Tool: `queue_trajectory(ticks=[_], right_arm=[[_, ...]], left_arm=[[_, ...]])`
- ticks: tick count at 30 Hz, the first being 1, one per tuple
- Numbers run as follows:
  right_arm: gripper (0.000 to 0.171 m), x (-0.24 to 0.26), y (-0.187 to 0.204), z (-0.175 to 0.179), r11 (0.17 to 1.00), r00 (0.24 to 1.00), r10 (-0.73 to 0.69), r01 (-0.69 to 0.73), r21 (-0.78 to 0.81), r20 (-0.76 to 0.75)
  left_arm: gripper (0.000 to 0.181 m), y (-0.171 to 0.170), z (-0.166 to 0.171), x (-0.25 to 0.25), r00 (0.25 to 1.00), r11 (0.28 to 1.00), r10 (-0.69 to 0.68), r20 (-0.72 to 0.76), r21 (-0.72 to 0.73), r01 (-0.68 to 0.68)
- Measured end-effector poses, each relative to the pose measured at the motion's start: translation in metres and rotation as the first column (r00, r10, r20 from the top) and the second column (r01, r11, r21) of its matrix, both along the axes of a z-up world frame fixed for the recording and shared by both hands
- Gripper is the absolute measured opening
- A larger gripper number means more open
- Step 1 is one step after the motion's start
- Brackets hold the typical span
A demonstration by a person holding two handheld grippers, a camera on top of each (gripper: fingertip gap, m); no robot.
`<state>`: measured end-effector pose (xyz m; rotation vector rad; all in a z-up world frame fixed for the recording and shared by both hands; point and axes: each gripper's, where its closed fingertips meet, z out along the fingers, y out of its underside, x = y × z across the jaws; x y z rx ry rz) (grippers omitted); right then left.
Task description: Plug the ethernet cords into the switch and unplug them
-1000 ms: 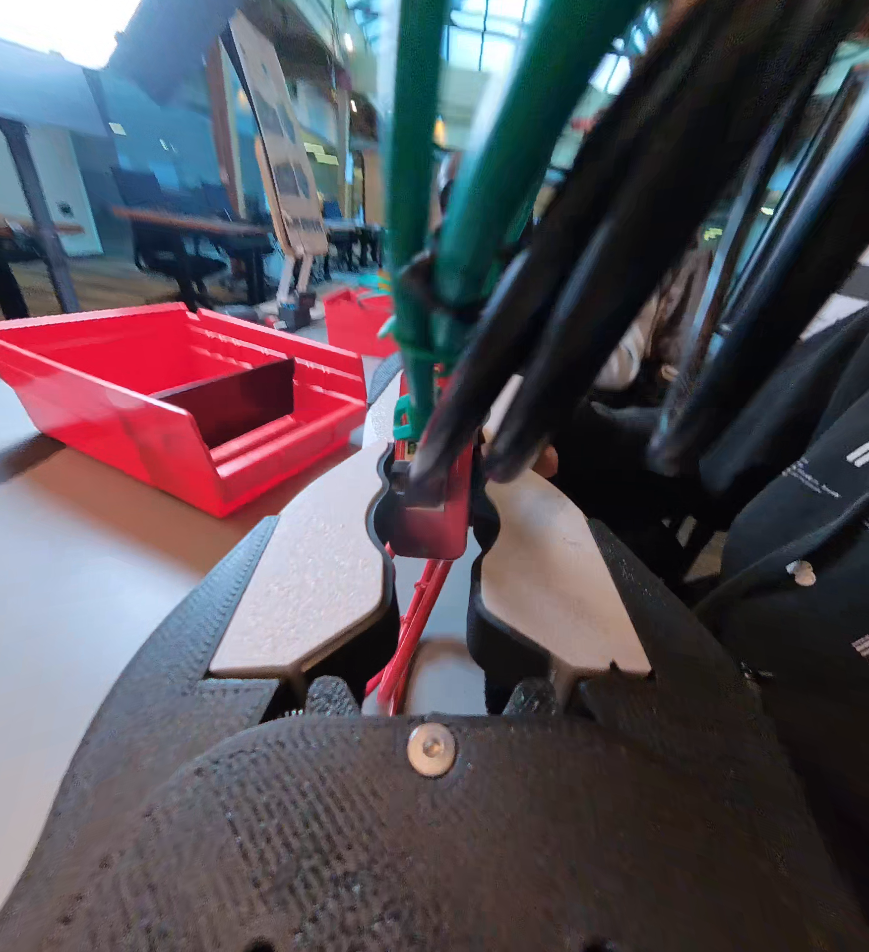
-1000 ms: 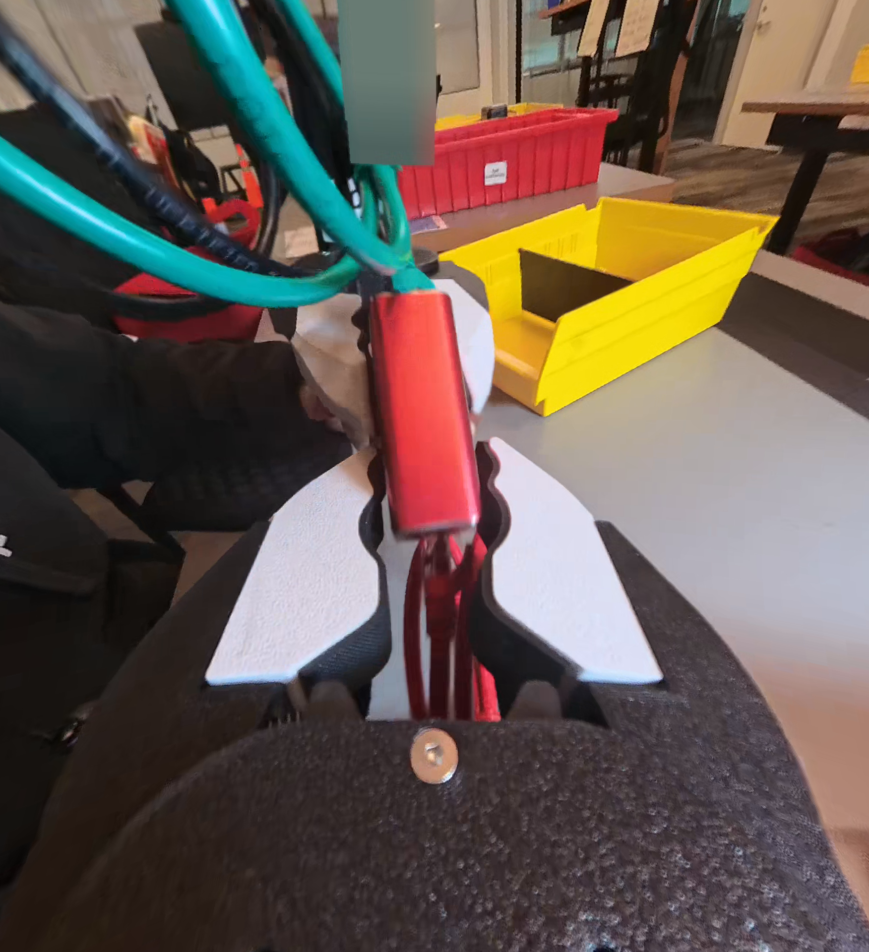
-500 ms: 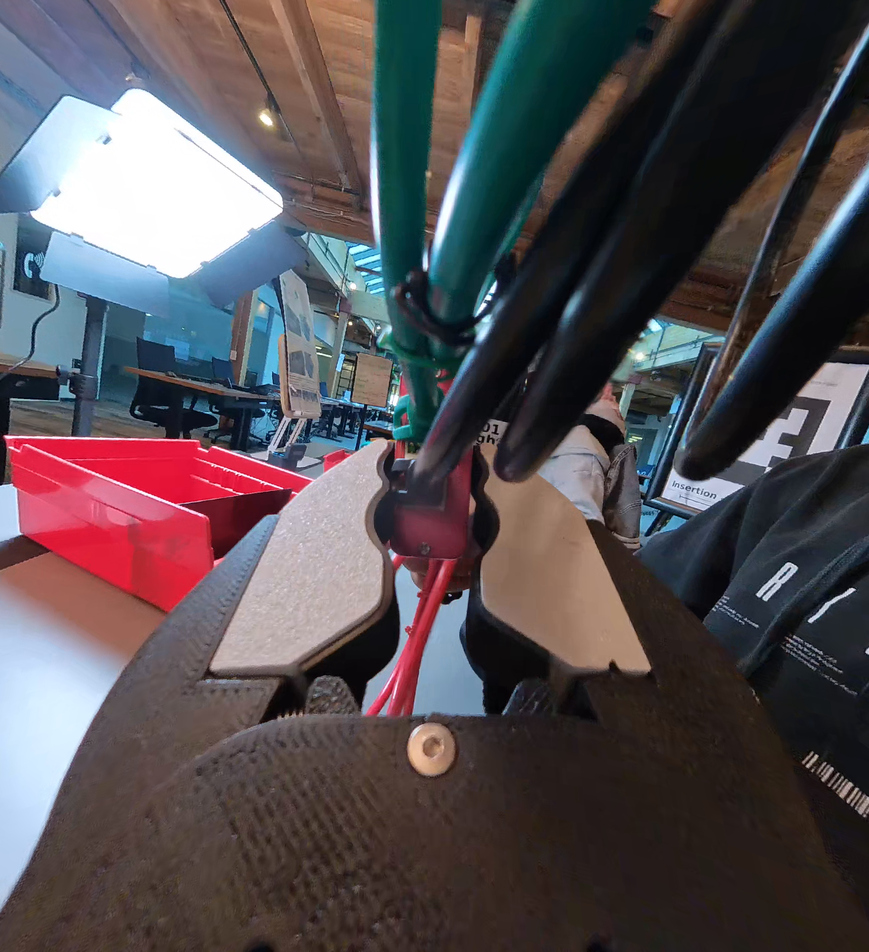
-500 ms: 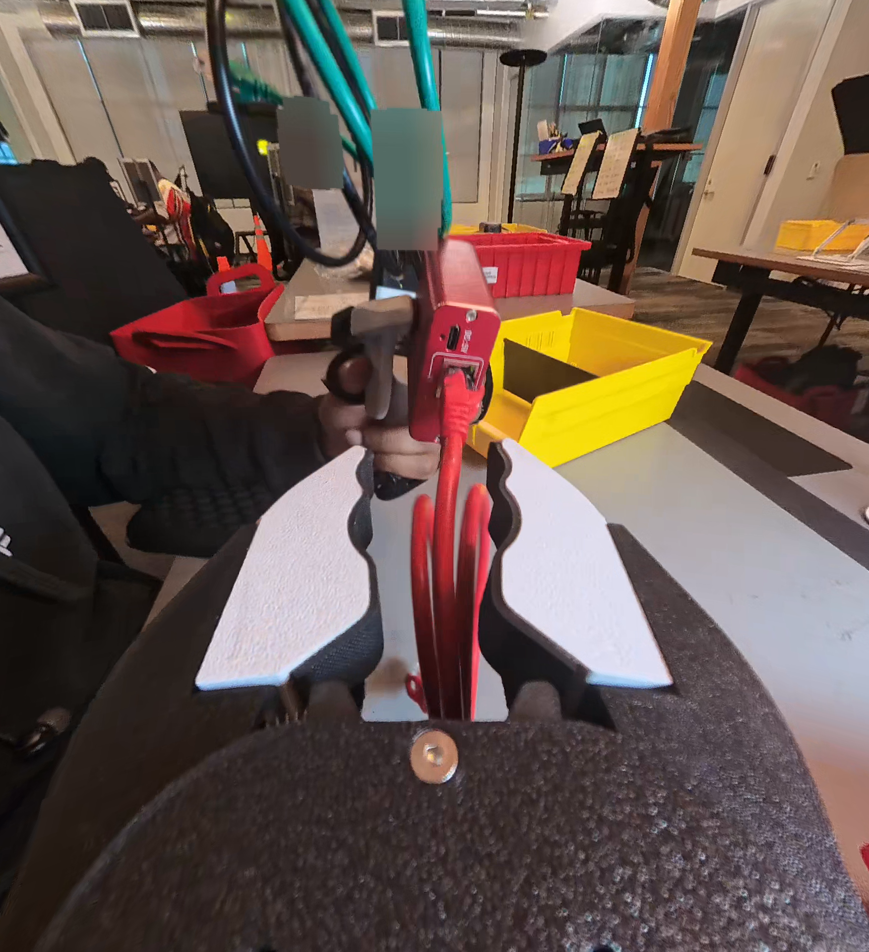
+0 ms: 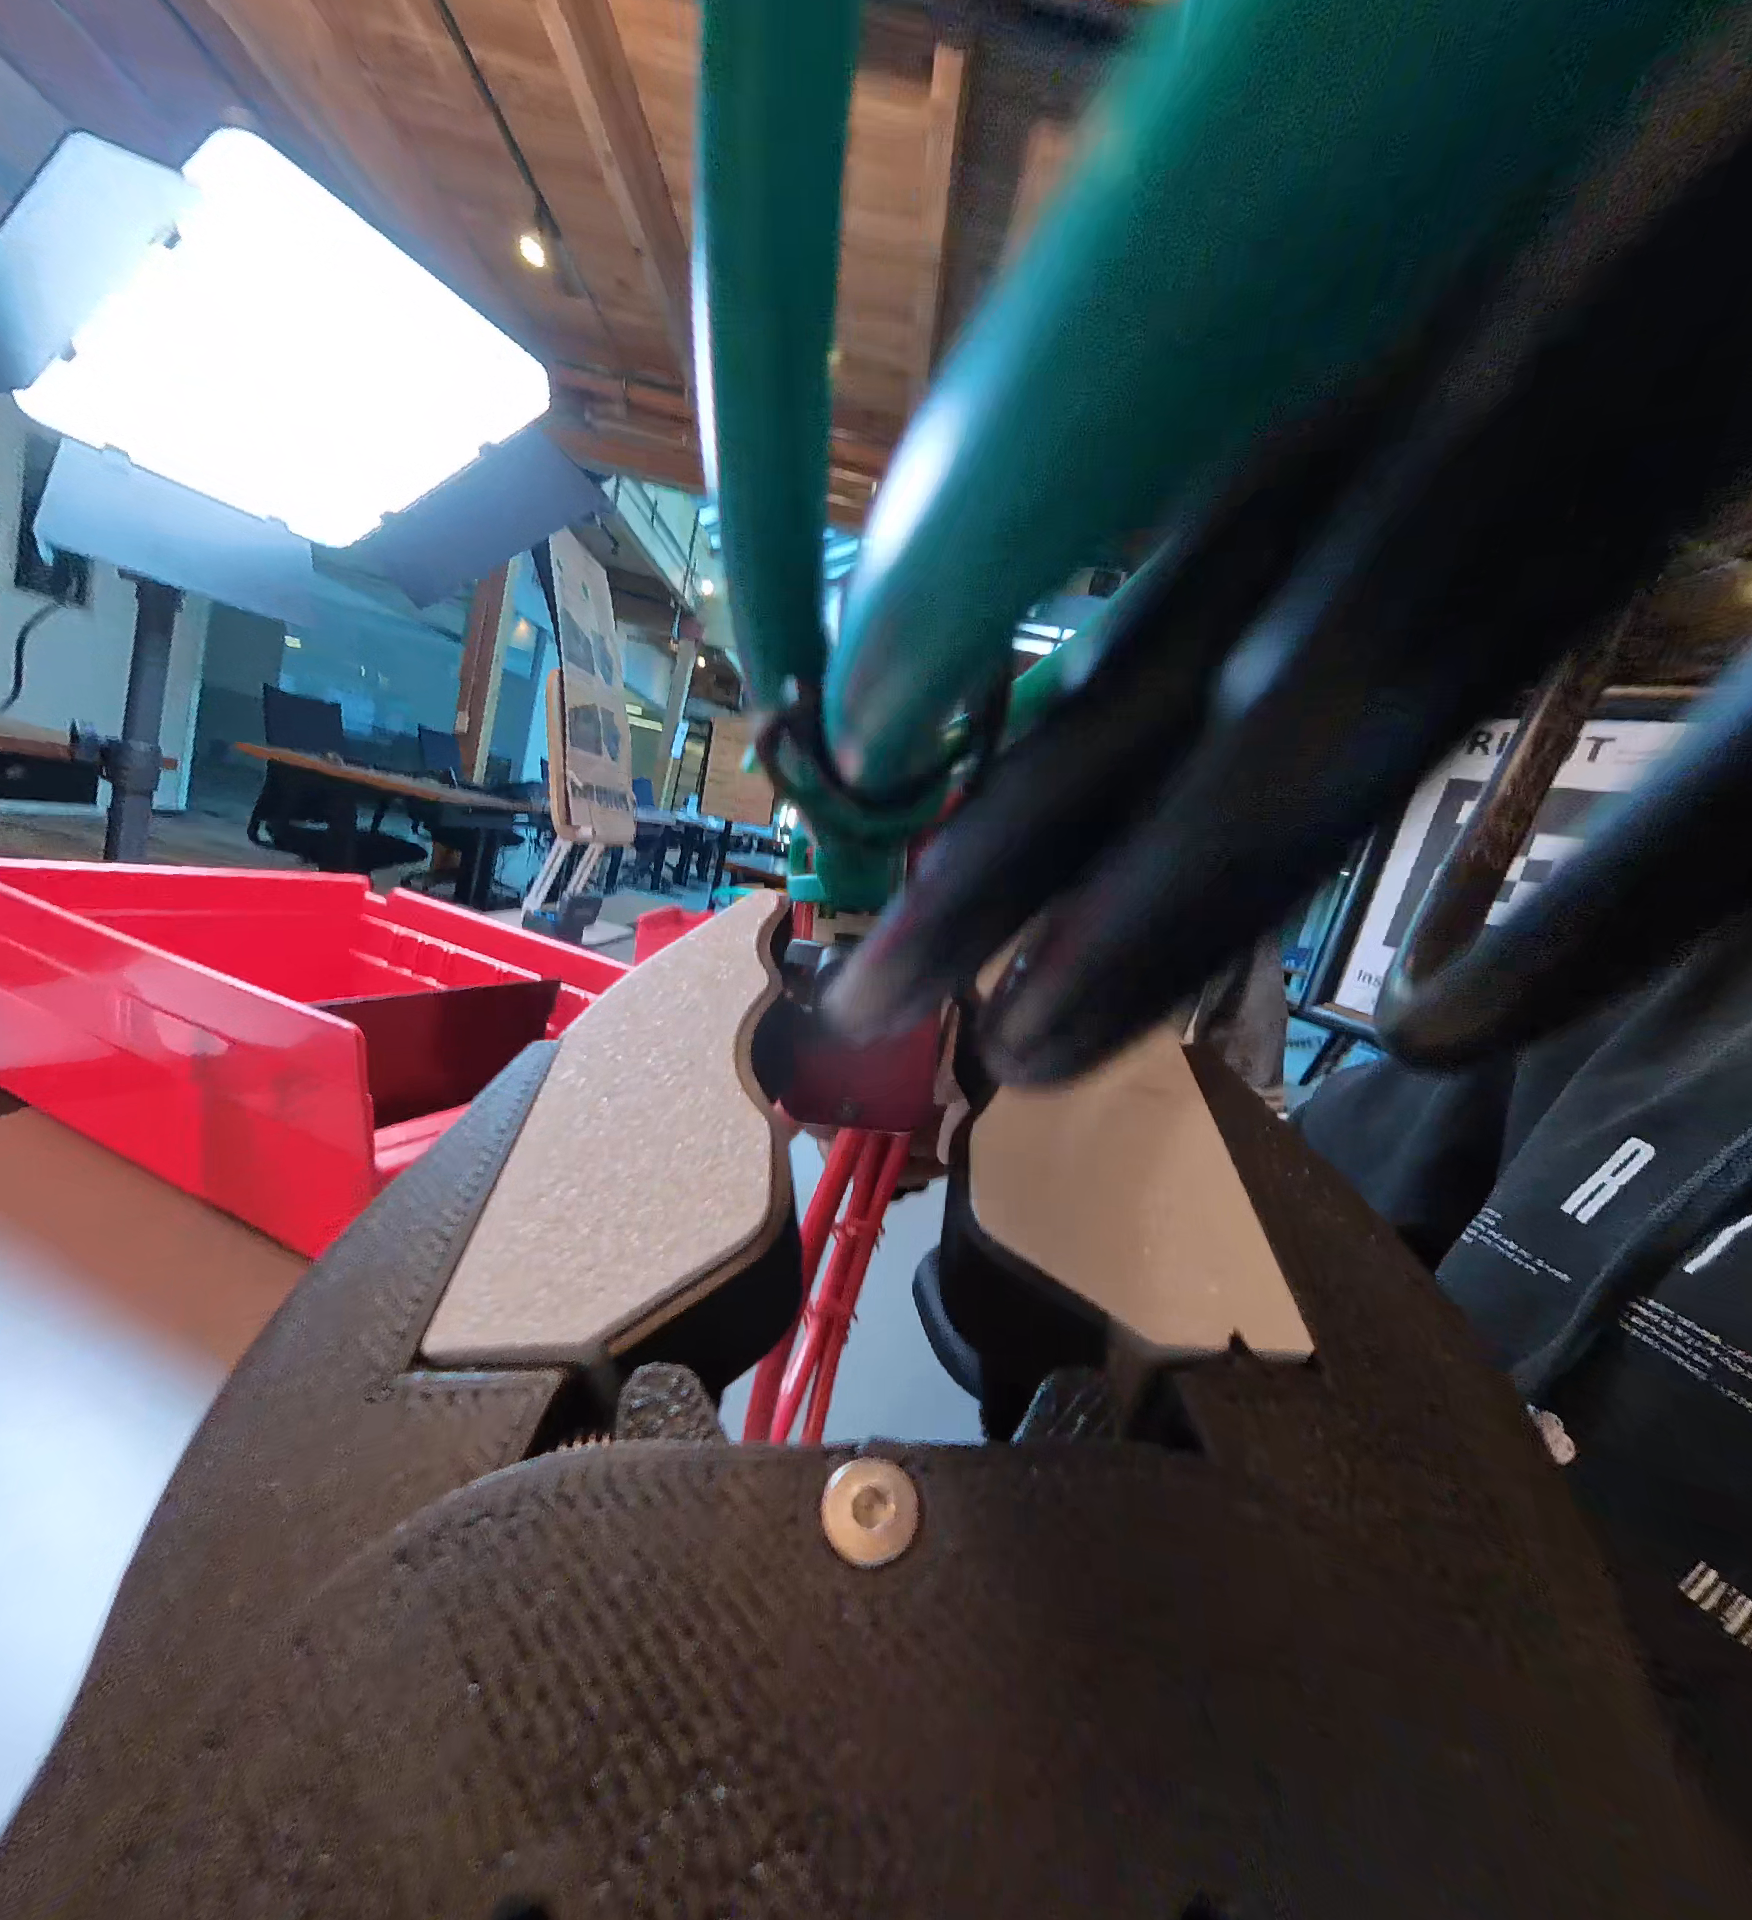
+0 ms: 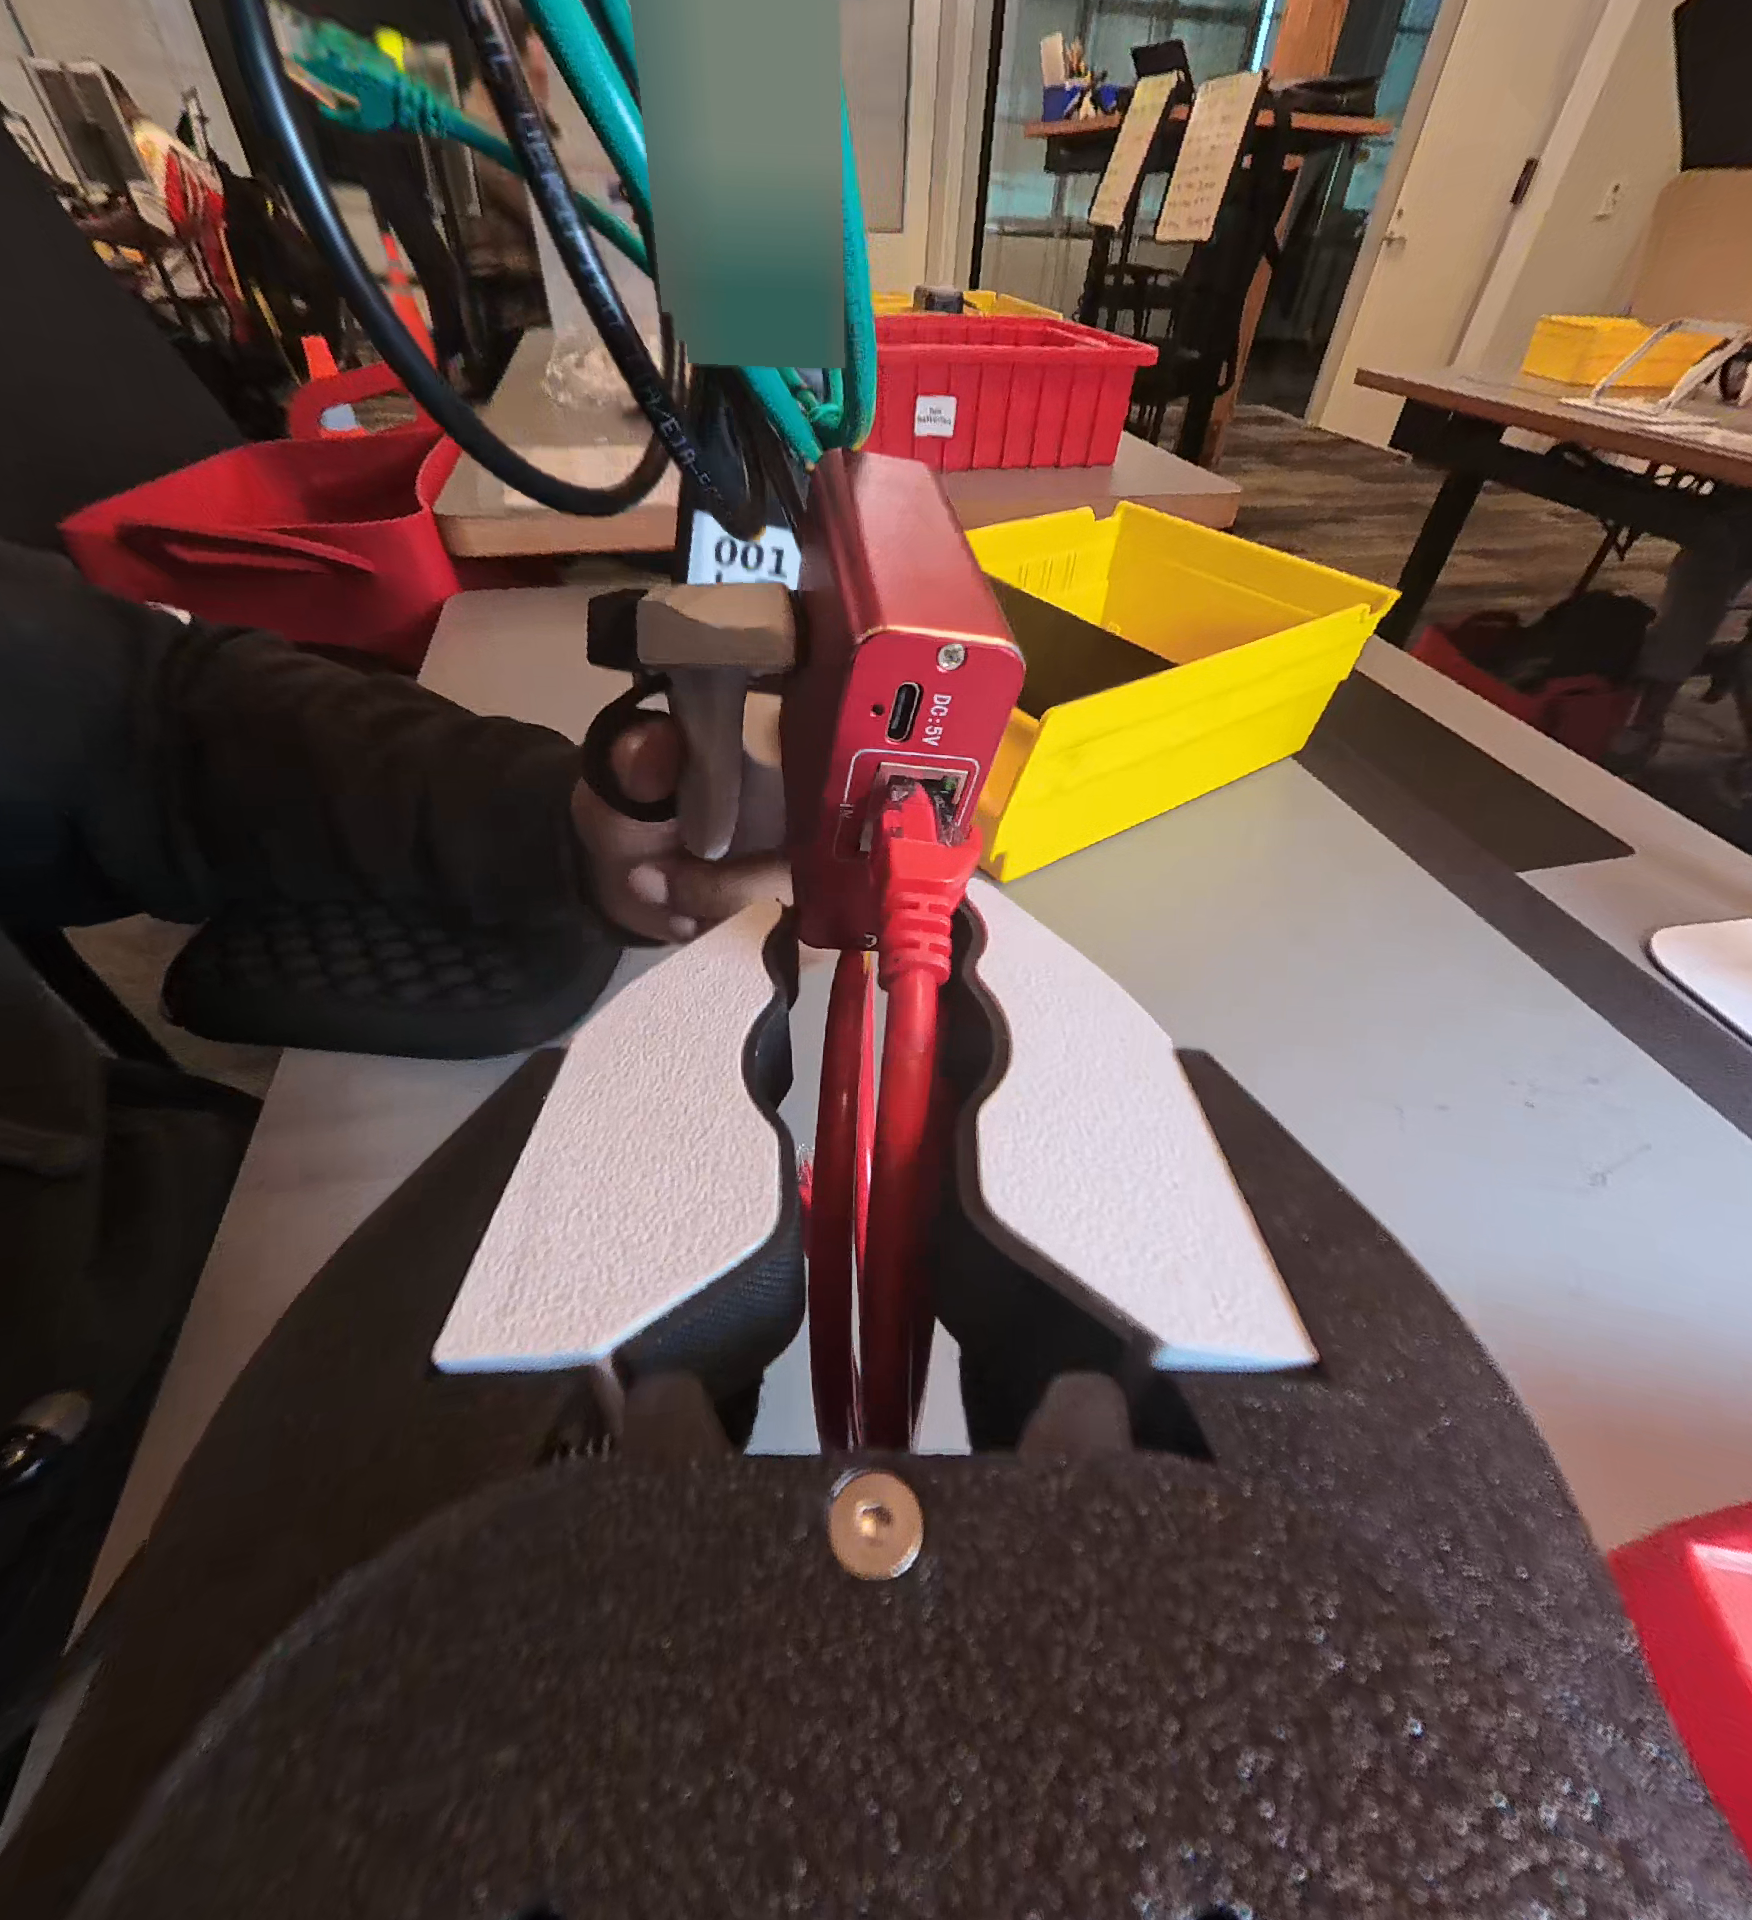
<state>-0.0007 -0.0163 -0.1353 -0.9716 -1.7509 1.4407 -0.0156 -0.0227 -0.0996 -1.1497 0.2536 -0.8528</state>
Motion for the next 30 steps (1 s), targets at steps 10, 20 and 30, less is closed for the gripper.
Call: queue_trajectory(ticks=[10, 20, 30], right_arm=[[0.024, 0.025, 0.064, 0.047, 0.94, 0.986, -0.139, 0.103, 0.326, 0.088], [0.025, 0.058, 0.269, 0.141, 0.463, 0.714, -0.674, 0.208, 0.862, 0.189], [0.025, 0.058, 0.404, 0.089, 0.136, 0.383, -0.897, -0.234, 0.963, 0.22]], left_arm=[[0.04, 0.009, -0.03, -0.026, 0.97, 0.954, 0.09, -0.224, -0.26, -0.149], [0.037, 0.014, -0.052, -0.049, 0.952, 0.892, 0.176, -0.251, -0.368, -0.262], [0.035, 0.016, -0.062, -0.05, 0.956, 0.882, 0.159, -0.247, -0.4, -0.25]])
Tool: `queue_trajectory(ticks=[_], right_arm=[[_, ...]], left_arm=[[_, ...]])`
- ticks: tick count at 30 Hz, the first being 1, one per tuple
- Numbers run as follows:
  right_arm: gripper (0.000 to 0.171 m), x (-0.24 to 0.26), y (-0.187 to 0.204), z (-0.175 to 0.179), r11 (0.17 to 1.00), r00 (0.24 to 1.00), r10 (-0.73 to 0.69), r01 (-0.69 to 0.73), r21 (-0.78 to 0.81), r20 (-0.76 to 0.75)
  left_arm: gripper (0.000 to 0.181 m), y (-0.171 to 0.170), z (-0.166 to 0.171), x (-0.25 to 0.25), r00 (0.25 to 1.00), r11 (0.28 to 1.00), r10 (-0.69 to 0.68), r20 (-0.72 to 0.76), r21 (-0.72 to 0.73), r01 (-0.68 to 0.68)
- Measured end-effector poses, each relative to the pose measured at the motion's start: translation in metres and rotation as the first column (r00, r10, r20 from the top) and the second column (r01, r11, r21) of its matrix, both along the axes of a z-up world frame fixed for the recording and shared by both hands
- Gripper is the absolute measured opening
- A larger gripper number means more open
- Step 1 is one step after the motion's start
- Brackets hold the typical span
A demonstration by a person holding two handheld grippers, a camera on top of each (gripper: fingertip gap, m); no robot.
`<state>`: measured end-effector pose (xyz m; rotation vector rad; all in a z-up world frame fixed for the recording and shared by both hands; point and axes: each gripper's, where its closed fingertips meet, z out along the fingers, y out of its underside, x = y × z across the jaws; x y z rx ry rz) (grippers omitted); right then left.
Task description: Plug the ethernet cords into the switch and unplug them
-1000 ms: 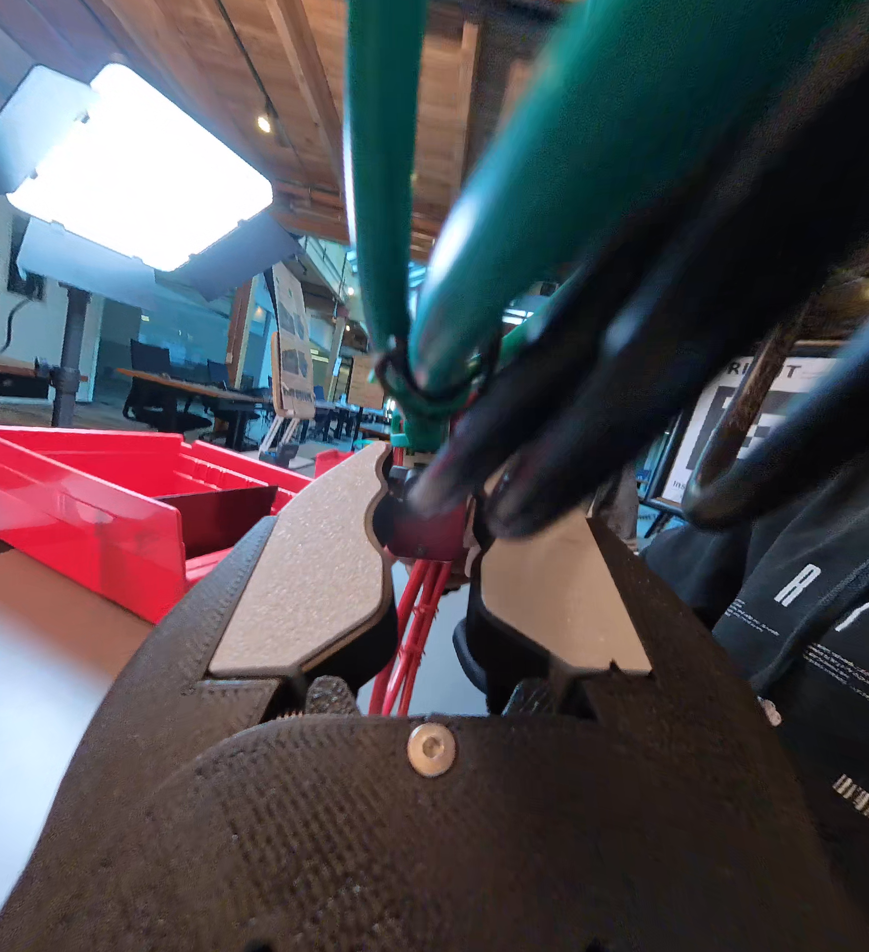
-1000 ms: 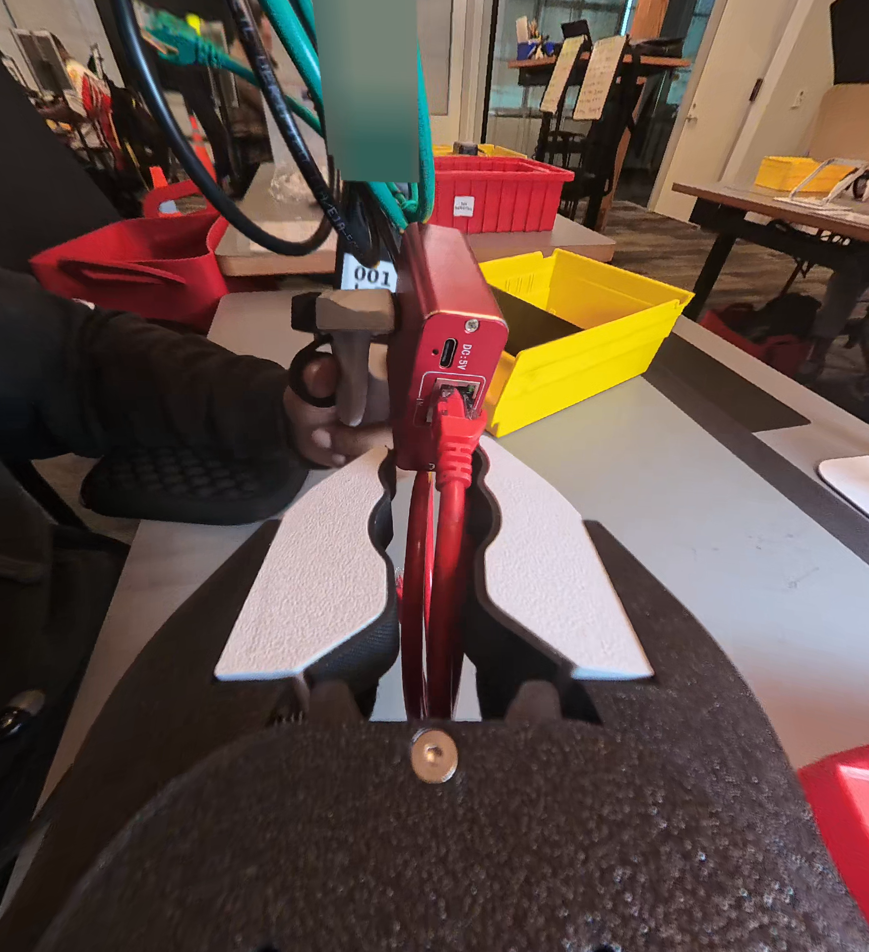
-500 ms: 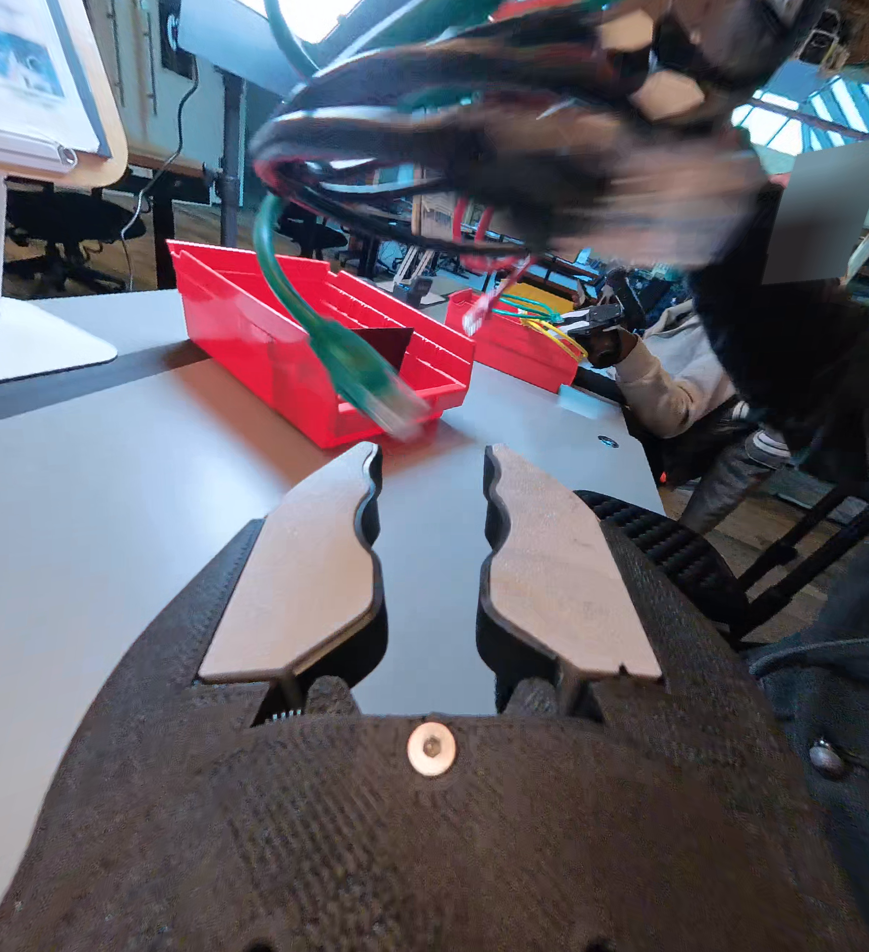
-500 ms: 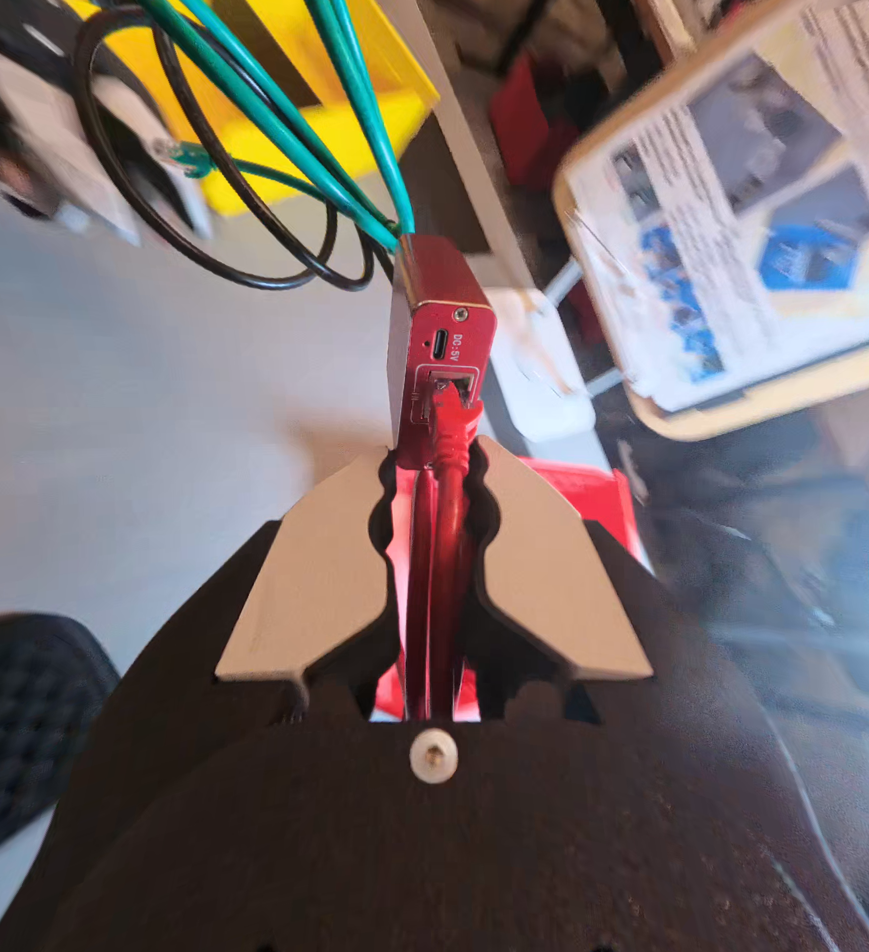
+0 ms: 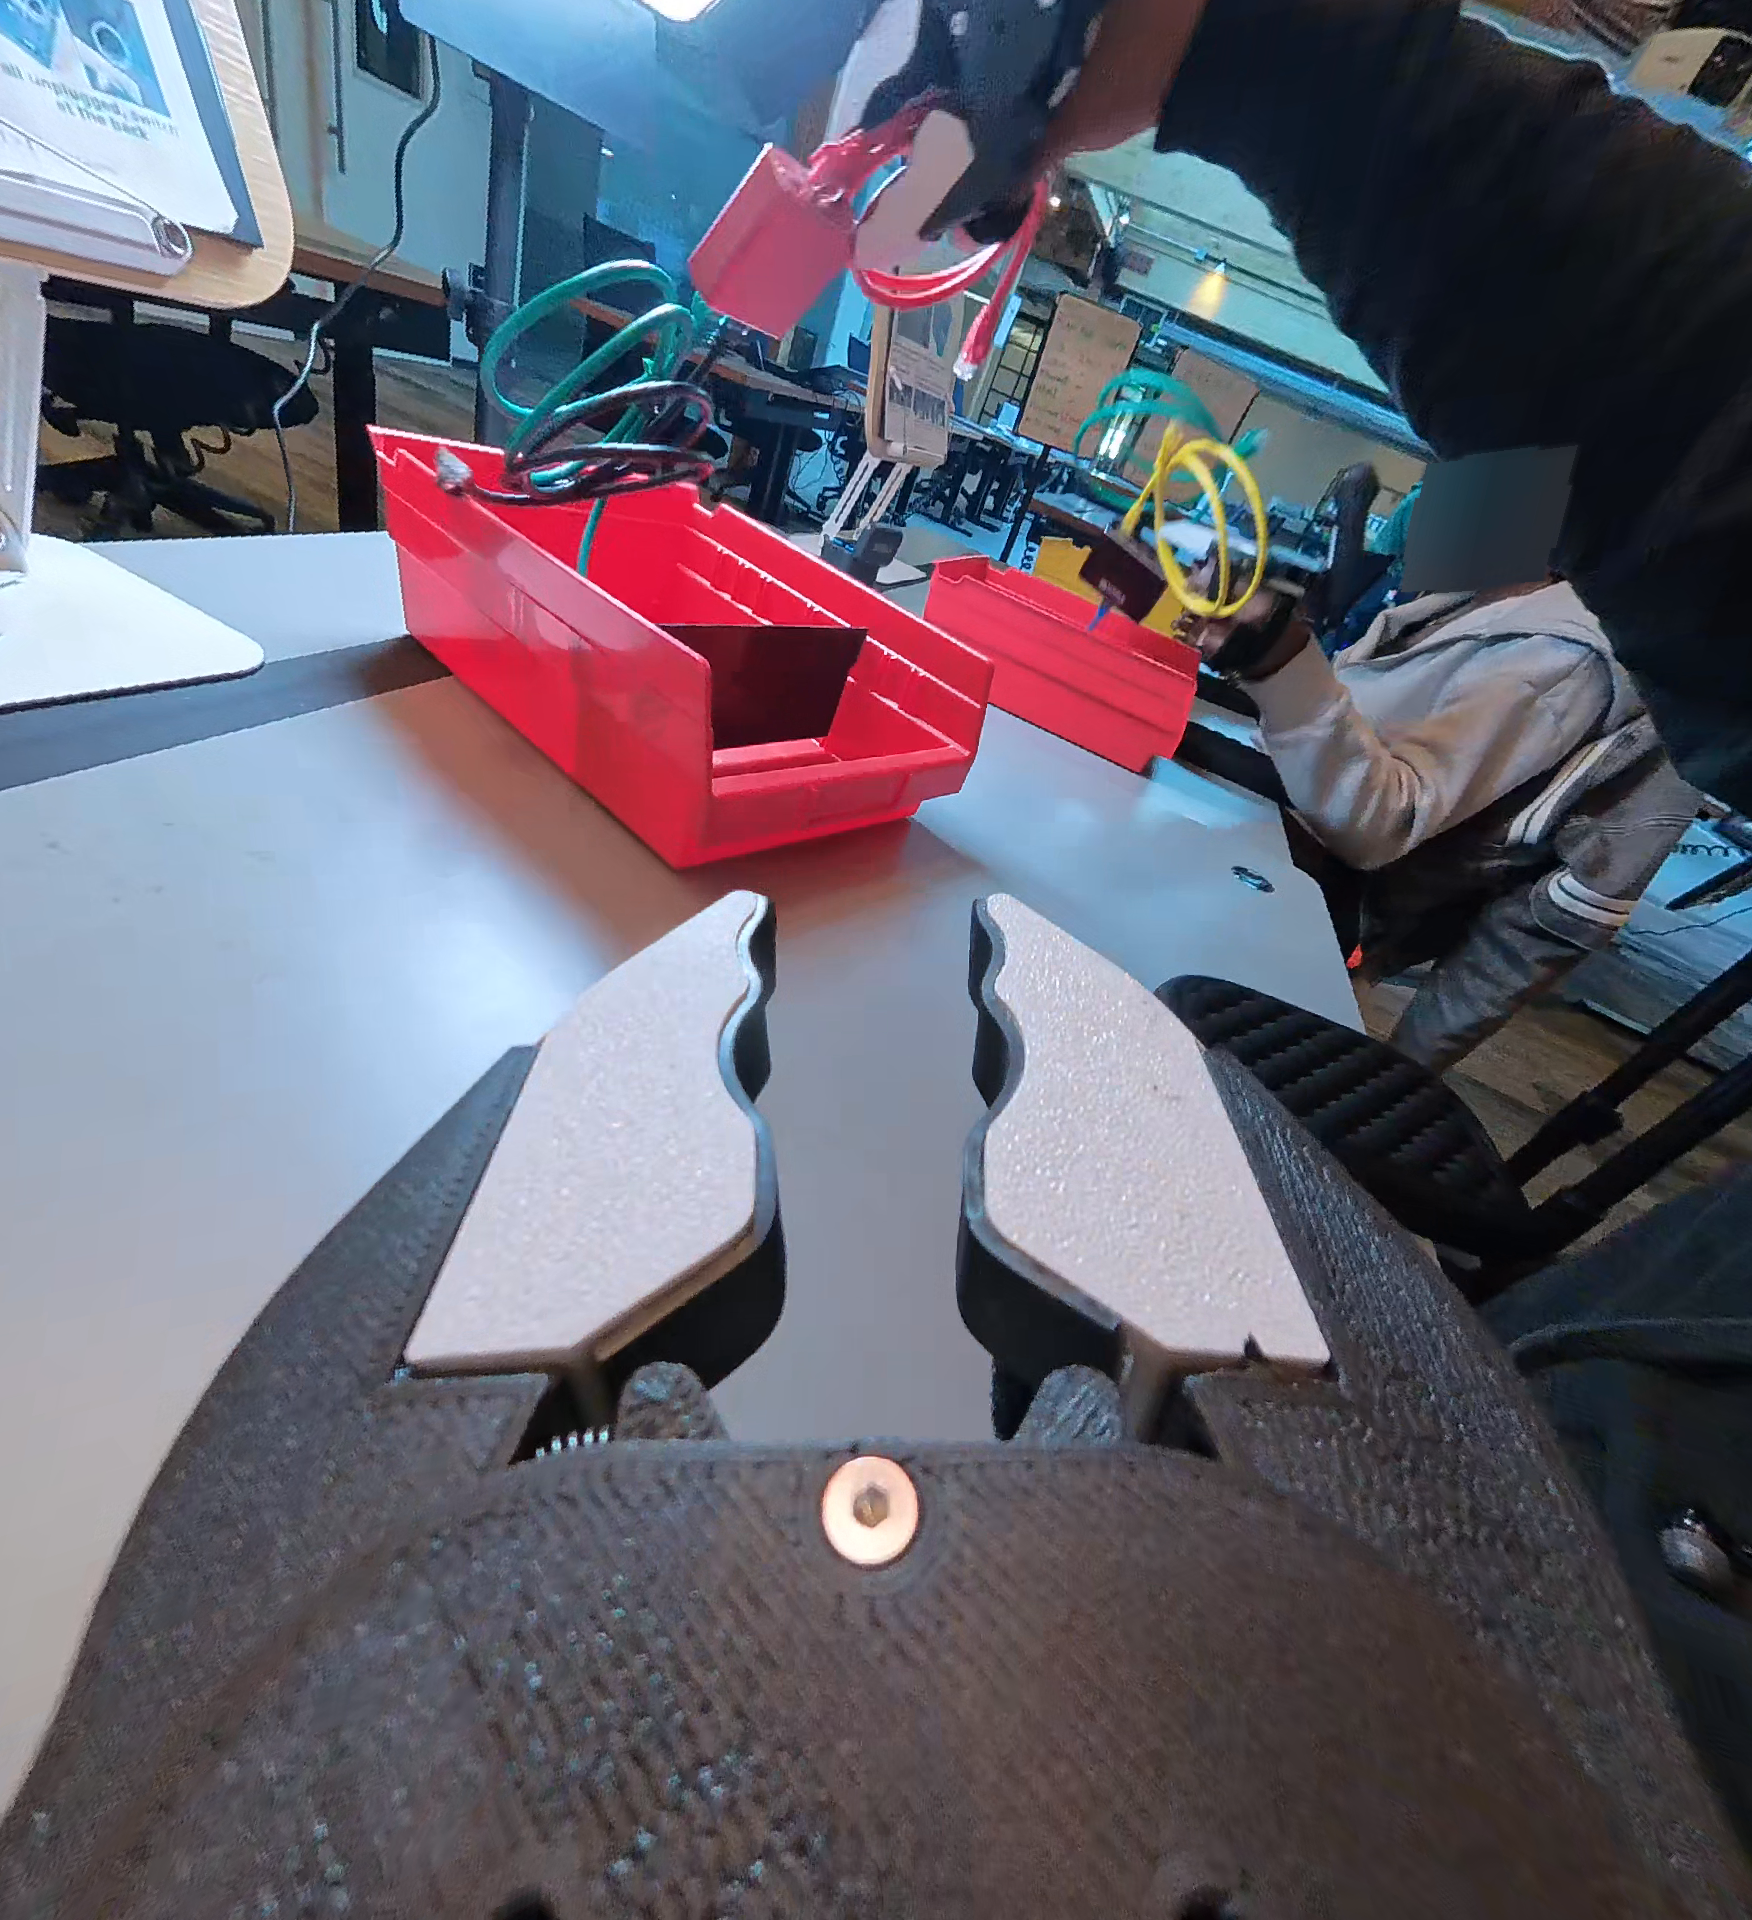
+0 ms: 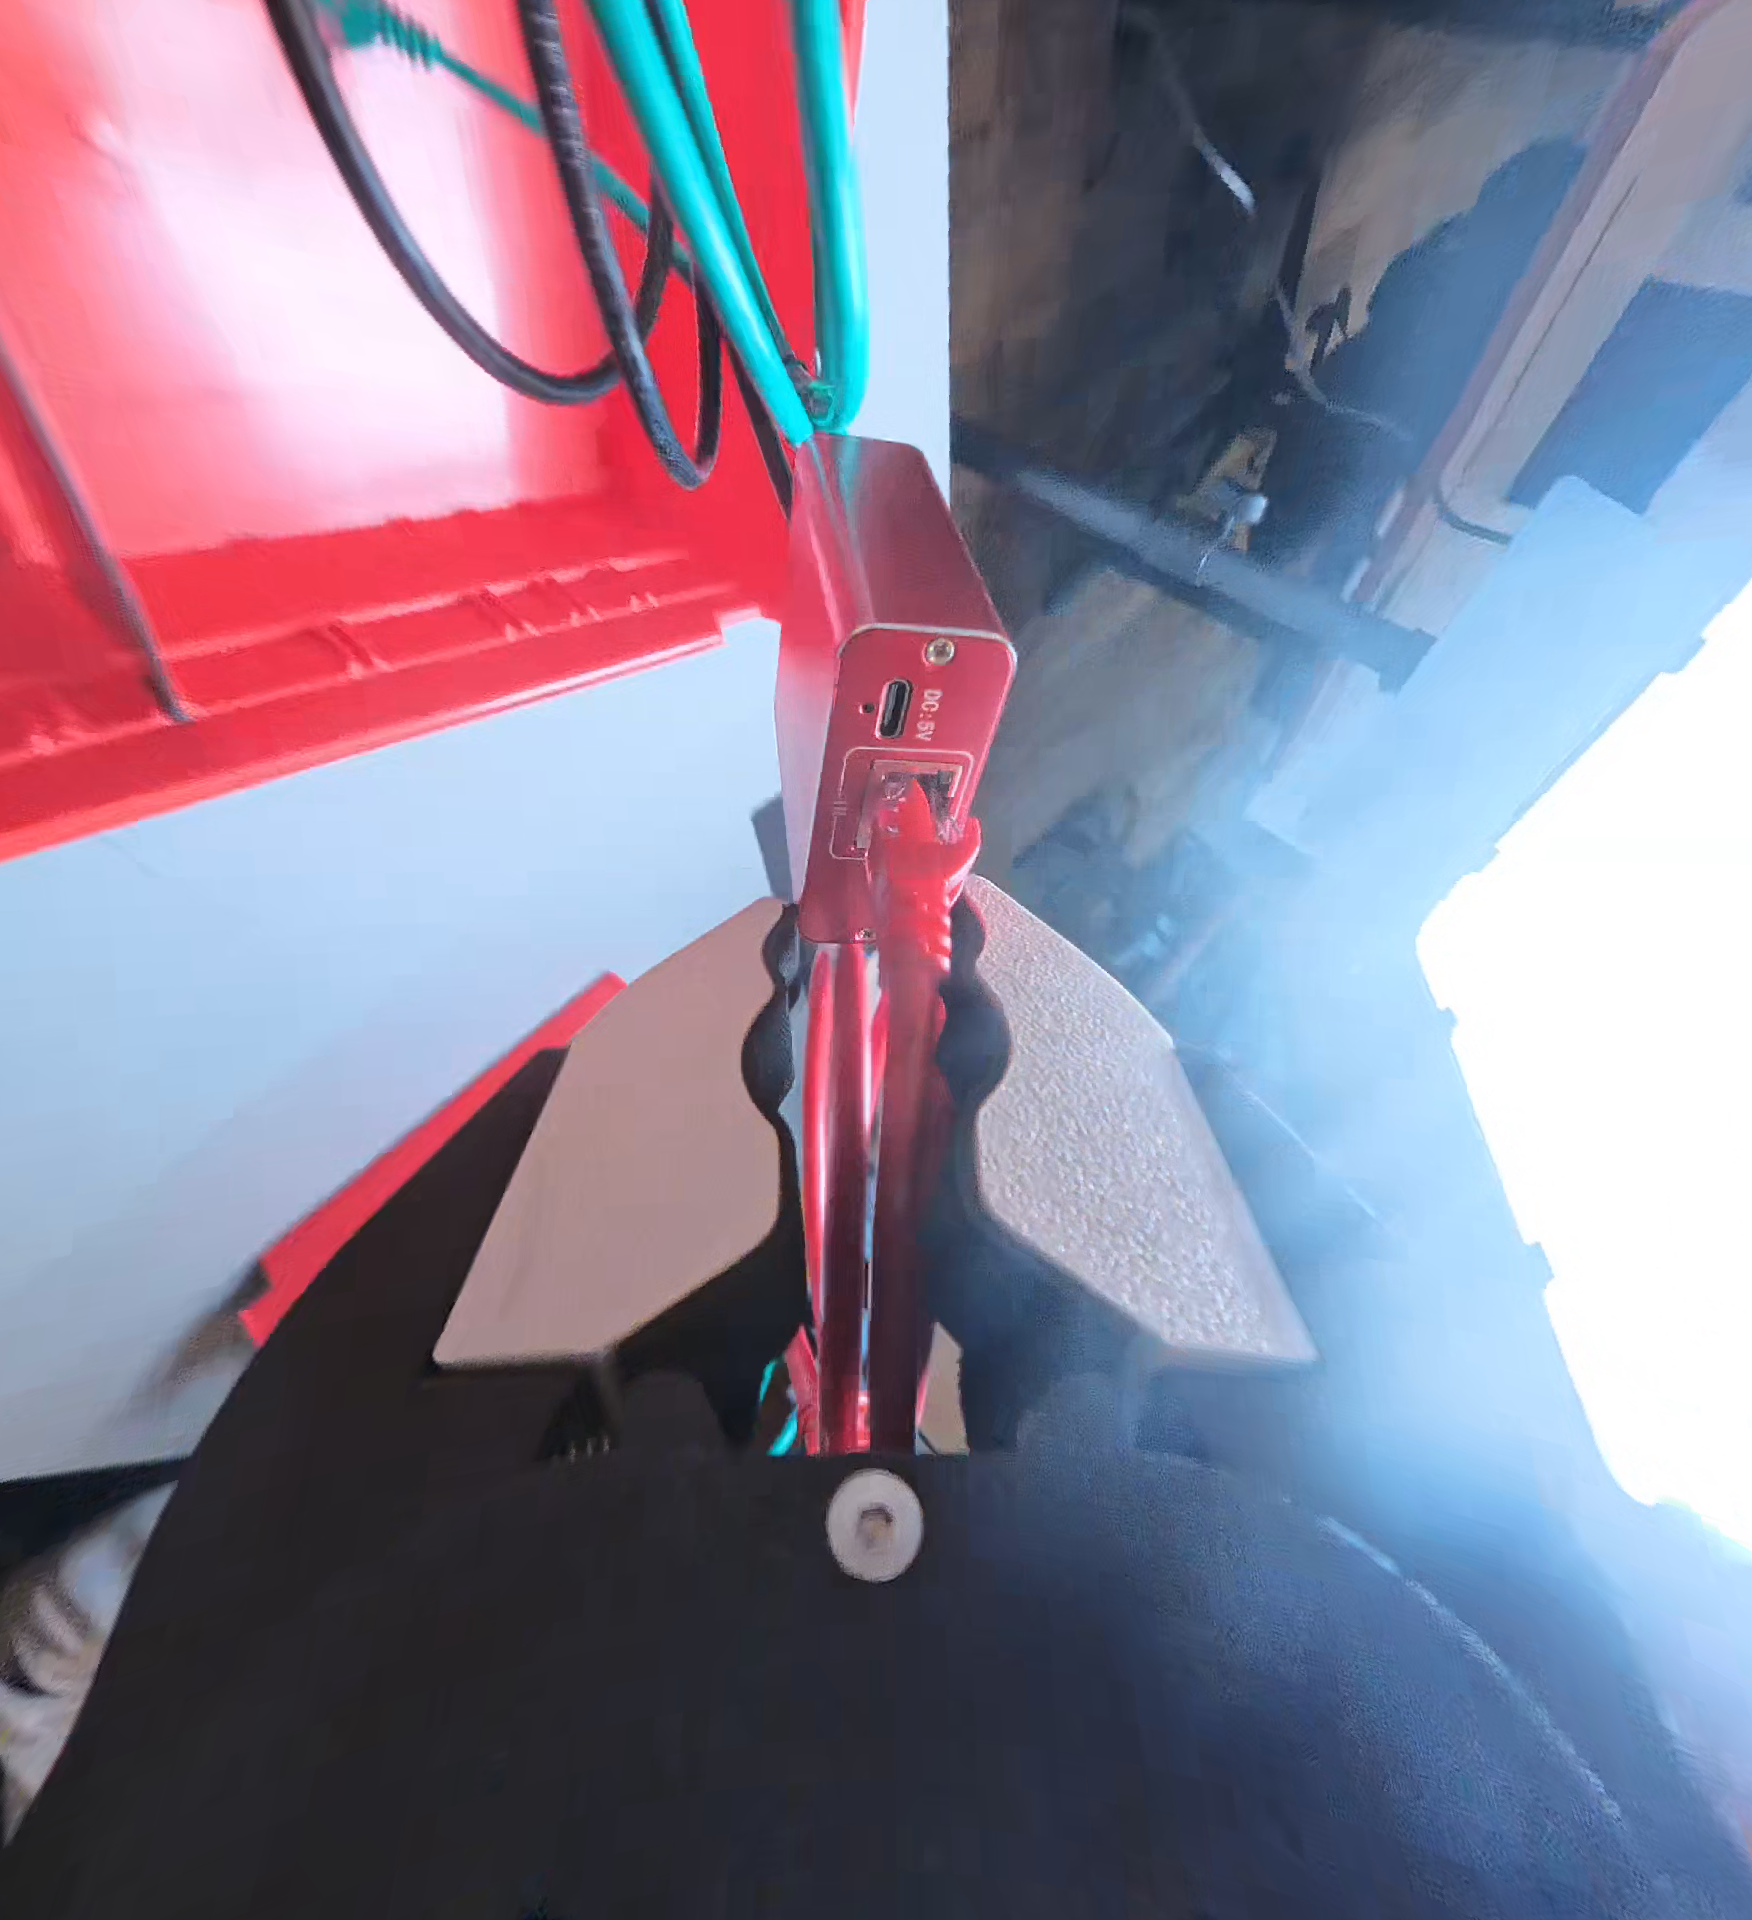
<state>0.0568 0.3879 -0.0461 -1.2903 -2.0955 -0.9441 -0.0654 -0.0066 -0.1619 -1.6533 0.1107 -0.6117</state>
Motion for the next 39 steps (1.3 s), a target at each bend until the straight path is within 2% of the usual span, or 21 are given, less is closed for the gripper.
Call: queue_trajectory(ticks=[5, 11, 16, 20, 21, 24, 27, 30, 34, 36, 39], right_arm=[[0.024, -0.021, 0.009, -0.056, 1.0, 0.972, 0.016, -0.014, -0.013, 0.236], [0.024, -0.035, 0.006, -0.112, 0.999, 0.903, 0.046, -0.034, -0.035, 0.426], [0.026, -0.04, -0.025, -0.149, 0.986, 0.882, 0.115, -0.044, -0.162, 0.456], [0.03, -0.036, -0.035, -0.17, 0.977, 0.883, 0.097, 0.005, -0.215, 0.46], [0.032, -0.036, -0.036, -0.17, 0.974, 0.888, 0.087, 0.018, -0.224, 0.451], [0.052, -0.031, -0.047, -0.167, 0.953, 0.91, 0.051, 0.079, -0.294, 0.411], [0.059, -0.04, -0.068, -0.151, 0.887, 0.972, 0.045, 0.067, -0.457, 0.229], [0.06, -0.054, -0.089, -0.121, 0.809, 0.999, 0.047, -0.047, -0.586, -0.015], [0.06, -0.046, -0.109, -0.083, 0.747, 0.965, 0.037, -0.2, -0.634, -0.26], [0.06, -0.026, -0.115, -0.079, 0.749, 0.95, 0.043, -0.237, -0.619, -0.311], [0.061, 0.016, -0.119, -0.099, 0.793, 0.96, 0.066, -0.216, -0.569, -0.272]], left_arm=[[0.035, 0.003, -0.013, 0.001, 1.0, 0.999, -0.009, -0.025, -0.043, 0.008], [0.035, 0.004, -0.024, 0.007, 0.998, 0.997, -0.039, -0.055, -0.075, 0.034], [0.034, 0.005, -0.032, 0.015, 0.994, 0.993, -0.072, -0.077, -0.101, 0.064], [0.034, 0.004, -0.036, 0.019, 0.992, 0.991, -0.084, -0.091, -0.111, 0.074], [0.034, 0.004, -0.036, 0.02, 0.992, 0.991, -0.085, -0.095, -0.112, 0.075], [0.034, 0.004, -0.037, 0.02, 0.991, 0.99, -0.087, -0.104, -0.115, 0.075], [0.034, 0.004, -0.039, 0.019, 0.991, 0.99, -0.087, -0.102, -0.12, 0.075], [0.034, 0.004, -0.041, 0.018, 0.992, 0.989, -0.091, -0.087, -0.128, 0.079], [0.034, 0.004, -0.043, 0.019, 0.992, 0.987, -0.093, -0.086, -0.136, 0.08], [0.034, 0.005, -0.043, 0.018, 0.992, 0.988, -0.09, -0.089, -0.136, 0.078], [0.034, 0.005, -0.043, 0.016, 0.993, 0.988, -0.084, -0.084, -0.133, 0.072]])
